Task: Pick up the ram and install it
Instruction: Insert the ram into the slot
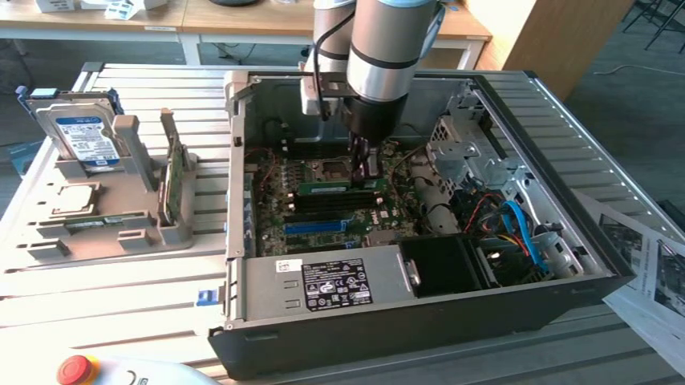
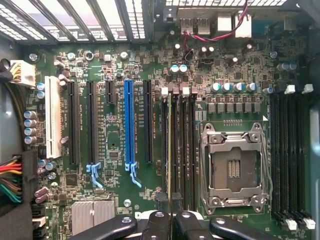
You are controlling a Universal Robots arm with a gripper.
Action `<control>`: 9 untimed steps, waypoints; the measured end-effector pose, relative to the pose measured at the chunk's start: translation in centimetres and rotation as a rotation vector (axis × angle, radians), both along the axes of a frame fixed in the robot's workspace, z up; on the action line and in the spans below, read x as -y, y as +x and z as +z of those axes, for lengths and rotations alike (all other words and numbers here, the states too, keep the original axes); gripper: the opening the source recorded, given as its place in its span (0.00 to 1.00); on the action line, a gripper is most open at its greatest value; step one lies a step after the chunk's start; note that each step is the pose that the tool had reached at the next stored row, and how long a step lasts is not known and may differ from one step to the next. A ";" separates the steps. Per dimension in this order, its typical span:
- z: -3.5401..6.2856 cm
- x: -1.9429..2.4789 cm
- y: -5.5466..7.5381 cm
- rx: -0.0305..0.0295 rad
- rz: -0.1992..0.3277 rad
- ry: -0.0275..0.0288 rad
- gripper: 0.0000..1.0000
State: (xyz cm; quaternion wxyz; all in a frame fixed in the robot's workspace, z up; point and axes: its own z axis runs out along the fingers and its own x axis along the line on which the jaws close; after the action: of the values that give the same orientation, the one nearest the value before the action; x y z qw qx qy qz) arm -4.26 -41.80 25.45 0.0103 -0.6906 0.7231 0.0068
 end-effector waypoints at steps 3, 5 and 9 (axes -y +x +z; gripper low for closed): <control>-0.31 0.00 0.0 0.0000 0.000 0.0000 0.12; -0.52 0.00 0.0 0.0000 0.001 0.0000 0.12; -0.84 0.00 0.0 0.0000 0.001 0.0000 0.12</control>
State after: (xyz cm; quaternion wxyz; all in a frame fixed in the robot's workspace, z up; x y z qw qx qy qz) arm -4.26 -41.80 24.61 0.0103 -0.6910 0.7228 0.0068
